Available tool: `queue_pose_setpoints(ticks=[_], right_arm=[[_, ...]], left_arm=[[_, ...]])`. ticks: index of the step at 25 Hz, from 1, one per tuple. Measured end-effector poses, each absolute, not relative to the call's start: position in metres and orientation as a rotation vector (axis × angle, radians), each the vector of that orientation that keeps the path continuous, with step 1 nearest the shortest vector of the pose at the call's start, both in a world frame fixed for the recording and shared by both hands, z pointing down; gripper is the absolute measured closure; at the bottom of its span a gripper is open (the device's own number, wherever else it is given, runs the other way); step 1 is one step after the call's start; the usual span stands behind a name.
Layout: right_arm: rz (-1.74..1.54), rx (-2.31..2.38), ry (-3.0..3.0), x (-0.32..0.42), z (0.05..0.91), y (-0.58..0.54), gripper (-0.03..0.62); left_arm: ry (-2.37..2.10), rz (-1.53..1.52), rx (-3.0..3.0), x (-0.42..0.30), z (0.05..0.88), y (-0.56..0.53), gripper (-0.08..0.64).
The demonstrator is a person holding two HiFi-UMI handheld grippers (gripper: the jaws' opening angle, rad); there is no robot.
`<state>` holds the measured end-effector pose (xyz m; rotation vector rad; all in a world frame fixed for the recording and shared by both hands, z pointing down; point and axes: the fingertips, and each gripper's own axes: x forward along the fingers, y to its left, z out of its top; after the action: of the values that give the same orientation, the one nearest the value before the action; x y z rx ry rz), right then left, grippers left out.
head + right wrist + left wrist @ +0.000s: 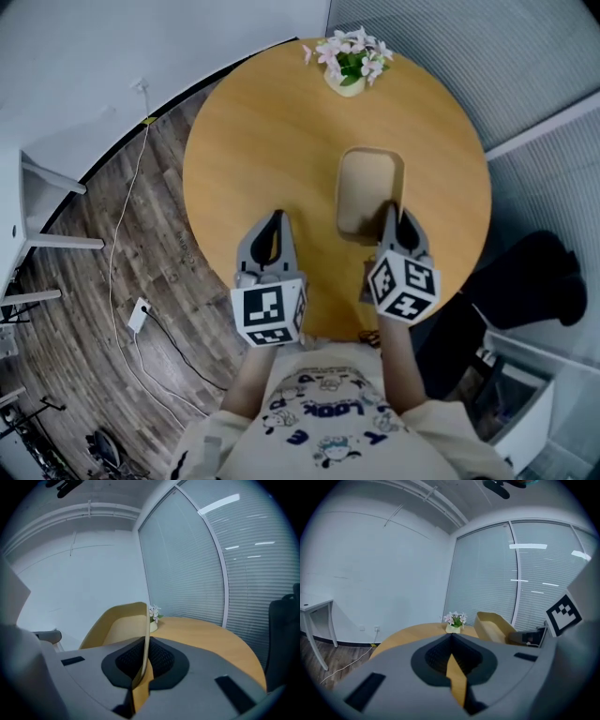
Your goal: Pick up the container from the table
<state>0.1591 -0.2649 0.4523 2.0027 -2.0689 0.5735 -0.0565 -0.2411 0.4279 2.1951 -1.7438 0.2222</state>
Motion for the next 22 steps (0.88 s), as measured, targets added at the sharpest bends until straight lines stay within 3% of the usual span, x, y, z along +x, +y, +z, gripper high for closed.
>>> queue_pose_setpoints(ticks=[22], right_arm=[[0.341,2.068,-2.258,0.111,0.352,-0.217,0.578]], left_arm=[[-1.857,-0.023,2.32,-0.095,0.327,-0.195,0.558]])
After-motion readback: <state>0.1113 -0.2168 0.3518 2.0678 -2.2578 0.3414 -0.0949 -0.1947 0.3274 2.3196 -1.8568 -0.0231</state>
